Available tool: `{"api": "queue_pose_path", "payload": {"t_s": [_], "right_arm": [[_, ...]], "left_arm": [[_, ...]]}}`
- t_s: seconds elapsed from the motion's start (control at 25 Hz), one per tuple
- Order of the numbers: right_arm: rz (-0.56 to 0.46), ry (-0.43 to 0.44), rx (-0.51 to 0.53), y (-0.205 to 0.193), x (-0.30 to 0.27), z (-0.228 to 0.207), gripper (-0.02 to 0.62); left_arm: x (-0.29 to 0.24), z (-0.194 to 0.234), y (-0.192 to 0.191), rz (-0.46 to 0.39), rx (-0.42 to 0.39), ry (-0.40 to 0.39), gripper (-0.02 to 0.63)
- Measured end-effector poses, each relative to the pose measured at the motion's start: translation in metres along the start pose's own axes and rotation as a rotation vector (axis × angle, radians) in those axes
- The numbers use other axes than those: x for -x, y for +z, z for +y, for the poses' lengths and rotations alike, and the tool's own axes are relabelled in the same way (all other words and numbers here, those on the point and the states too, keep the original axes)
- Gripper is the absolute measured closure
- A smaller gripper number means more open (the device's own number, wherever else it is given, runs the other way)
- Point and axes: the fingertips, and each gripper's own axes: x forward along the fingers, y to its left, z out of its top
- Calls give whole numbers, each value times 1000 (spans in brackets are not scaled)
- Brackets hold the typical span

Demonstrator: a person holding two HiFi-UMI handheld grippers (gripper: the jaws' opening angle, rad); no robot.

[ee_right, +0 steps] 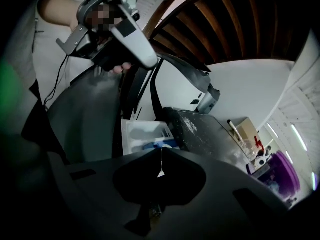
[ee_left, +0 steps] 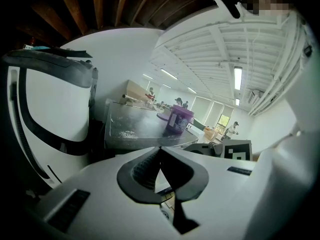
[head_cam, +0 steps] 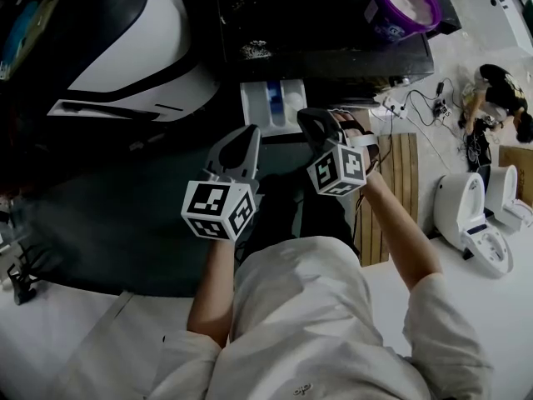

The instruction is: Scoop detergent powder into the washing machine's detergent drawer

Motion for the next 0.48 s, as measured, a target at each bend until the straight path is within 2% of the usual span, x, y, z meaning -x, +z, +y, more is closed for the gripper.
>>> {"api": "queue_pose_path", "payload": {"t_s": [0.2, 0.36, 0.48], "right_arm": [[-41, 3, -257, 0, 7, -8, 586], [-94, 13, -529, -1, 13, -18, 586], [-130, 12, -679, -4, 18, -24, 586]], "left_arm": [[6, -1, 0, -4, -10, -14, 594], [12, 0, 0, -6, -17, -24, 594], [15, 1, 0, -8, -21, -31, 594]]}}
